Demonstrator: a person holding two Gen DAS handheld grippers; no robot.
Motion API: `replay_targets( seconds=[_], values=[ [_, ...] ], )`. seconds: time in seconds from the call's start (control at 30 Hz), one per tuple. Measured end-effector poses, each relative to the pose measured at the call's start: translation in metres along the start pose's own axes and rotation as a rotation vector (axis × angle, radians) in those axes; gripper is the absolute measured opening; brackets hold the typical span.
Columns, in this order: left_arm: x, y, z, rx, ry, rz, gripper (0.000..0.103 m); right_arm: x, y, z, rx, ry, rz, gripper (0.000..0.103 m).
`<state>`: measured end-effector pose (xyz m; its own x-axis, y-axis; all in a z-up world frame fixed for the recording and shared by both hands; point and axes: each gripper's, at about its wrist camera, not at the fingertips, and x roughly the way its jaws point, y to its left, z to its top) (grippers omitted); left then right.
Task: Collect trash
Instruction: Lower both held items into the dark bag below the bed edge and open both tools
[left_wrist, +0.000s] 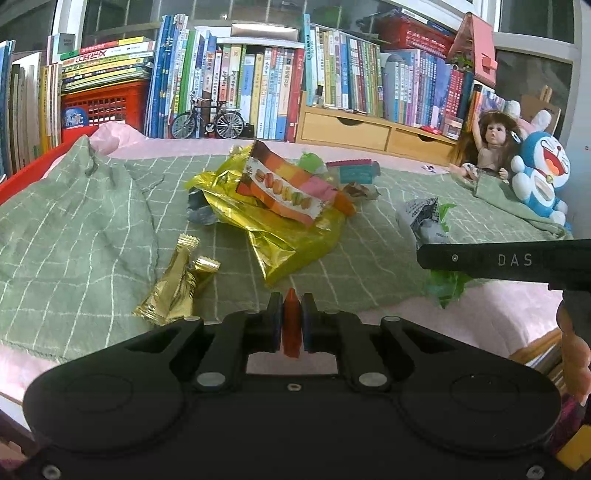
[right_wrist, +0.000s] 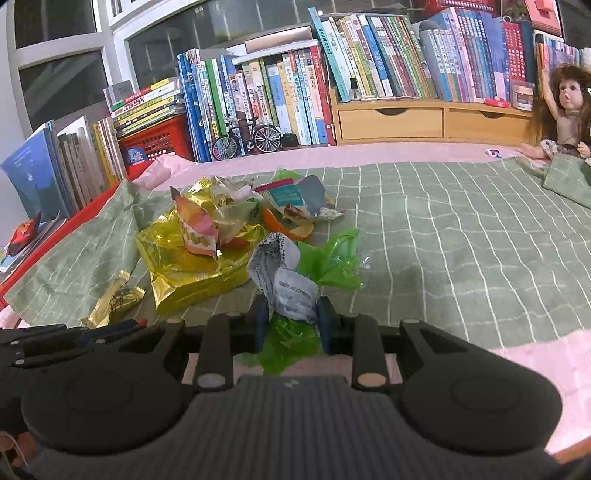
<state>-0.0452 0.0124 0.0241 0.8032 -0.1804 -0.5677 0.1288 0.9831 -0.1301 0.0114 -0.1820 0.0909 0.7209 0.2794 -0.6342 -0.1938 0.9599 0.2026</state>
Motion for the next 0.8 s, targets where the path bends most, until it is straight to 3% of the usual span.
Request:
replay_targets(
  seconds=[0.37,0.8],
  values=[
    [-0.024,-0.009,-0.012,0.001,0.019,-0.056,0.010,-0.041,-0.002,-0.022,0.014,-0.032,0.031,0.032],
    [-0.051,-0.024,-0.039,0.023,0.065,-0.104,0.010,-0.071,-0.001,-0.053,0.046,0.010,0.051,0.032]
  ],
)
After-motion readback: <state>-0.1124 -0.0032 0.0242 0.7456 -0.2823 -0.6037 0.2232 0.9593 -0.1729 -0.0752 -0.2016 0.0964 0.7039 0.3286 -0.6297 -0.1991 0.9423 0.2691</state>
